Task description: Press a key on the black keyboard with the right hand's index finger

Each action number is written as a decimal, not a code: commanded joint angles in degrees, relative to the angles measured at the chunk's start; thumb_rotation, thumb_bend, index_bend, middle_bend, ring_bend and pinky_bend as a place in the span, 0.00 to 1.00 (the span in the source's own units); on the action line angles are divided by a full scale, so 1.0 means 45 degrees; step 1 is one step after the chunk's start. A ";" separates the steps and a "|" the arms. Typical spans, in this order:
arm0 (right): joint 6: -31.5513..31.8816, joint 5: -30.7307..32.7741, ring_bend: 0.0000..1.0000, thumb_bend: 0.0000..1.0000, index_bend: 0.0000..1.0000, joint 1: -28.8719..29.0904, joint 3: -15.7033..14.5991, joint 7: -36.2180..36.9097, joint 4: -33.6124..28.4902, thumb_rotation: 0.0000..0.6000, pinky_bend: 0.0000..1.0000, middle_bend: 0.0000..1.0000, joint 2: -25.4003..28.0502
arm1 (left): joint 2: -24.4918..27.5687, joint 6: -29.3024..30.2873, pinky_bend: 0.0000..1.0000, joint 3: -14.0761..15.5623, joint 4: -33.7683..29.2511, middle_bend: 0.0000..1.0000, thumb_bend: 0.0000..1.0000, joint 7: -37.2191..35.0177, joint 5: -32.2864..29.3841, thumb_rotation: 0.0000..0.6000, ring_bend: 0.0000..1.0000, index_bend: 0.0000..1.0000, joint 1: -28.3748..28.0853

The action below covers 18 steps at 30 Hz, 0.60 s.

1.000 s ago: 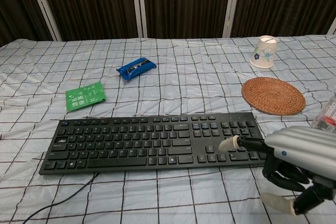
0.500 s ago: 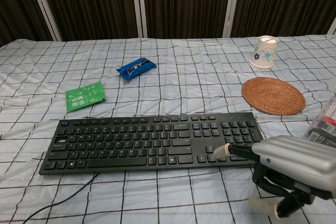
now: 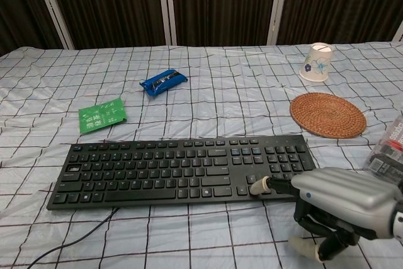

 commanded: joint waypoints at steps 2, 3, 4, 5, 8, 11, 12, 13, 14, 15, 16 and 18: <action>0.0047 0.0163 0.83 0.41 0.14 0.0011 -0.0106 -0.0162 0.0001 1.00 0.70 0.88 -0.0091 | -0.0003 -0.0007 0.00 -0.0001 0.0003 0.00 0.04 -0.0003 0.0002 1.00 0.00 0.00 -0.0006; 0.0080 0.0215 0.83 0.41 0.15 0.0008 -0.0125 -0.0201 -0.0011 1.00 0.70 0.88 -0.0126 | -0.0004 -0.0022 0.00 0.0005 -0.0003 0.00 0.04 0.0002 -0.0002 1.00 0.00 0.00 -0.0007; 0.0101 0.0262 0.83 0.41 0.15 0.0004 -0.0138 -0.0229 -0.0011 1.00 0.70 0.88 -0.0154 | -0.0007 -0.0030 0.00 0.0010 -0.0010 0.00 0.04 0.0013 -0.0001 1.00 0.00 0.00 -0.0009; 0.0111 0.0318 0.83 0.41 0.15 0.0004 -0.0155 -0.0272 -0.0002 1.00 0.70 0.88 -0.0182 | -0.0010 -0.0033 0.00 0.0017 -0.0014 0.00 0.04 0.0023 0.0007 1.00 0.00 0.00 -0.0009; 0.0166 0.0521 0.83 0.41 0.15 0.0011 -0.0205 -0.0456 0.0017 1.00 0.69 0.88 -0.0277 | -0.0029 0.0011 0.00 0.0045 -0.0019 0.00 0.04 0.0074 0.0092 1.00 0.00 0.00 -0.0001; 0.0271 0.0690 0.83 0.41 0.15 0.0022 -0.0242 -0.0619 -0.0036 1.00 0.70 0.88 -0.0317 | -0.0026 0.0000 0.00 0.0039 -0.0021 0.00 0.04 0.0055 0.0055 1.00 0.00 0.00 0.0006; 0.0290 0.0717 0.83 0.41 0.15 0.0027 -0.0245 -0.0640 -0.0053 1.00 0.69 0.88 -0.0319 | -0.0024 -0.0001 0.00 0.0035 -0.0022 0.00 0.04 0.0046 0.0049 1.00 0.00 0.00 0.0005; 0.0320 0.0737 0.83 0.41 0.15 0.0038 -0.0254 -0.0682 -0.0077 1.00 0.69 0.88 -0.0318 | -0.0023 0.0003 0.00 0.0030 -0.0017 0.00 0.04 0.0032 0.0041 1.00 0.00 0.00 0.0006; 0.0347 0.0753 0.83 0.41 0.15 0.0053 -0.0260 -0.0722 -0.0102 1.00 0.69 0.88 -0.0314 | -0.0024 0.0002 0.00 0.0028 -0.0012 0.00 0.04 0.0024 0.0038 1.00 0.00 0.00 0.0005; 0.0380 0.0769 0.83 0.41 0.15 0.0068 -0.0251 -0.0749 -0.0141 1.00 0.69 0.88 -0.0314 | -0.0024 0.0000 0.00 0.0031 -0.0016 0.00 0.04 0.0022 0.0046 1.00 0.00 0.00 0.0002; 0.0418 0.0790 0.83 0.41 0.15 0.0085 -0.0230 -0.0768 -0.0191 1.00 0.70 0.88 -0.0308 | -0.0023 -0.0004 0.00 0.0035 -0.0017 0.00 0.04 0.0029 0.0054 1.00 0.00 0.00 -0.0001; 0.0486 0.0803 0.83 0.41 0.15 0.0122 -0.0187 -0.0815 -0.0277 1.00 0.70 0.88 -0.0282 | -0.0024 -0.0003 0.00 0.0040 -0.0022 0.00 0.04 0.0042 0.0067 1.00 0.00 0.00 -0.0002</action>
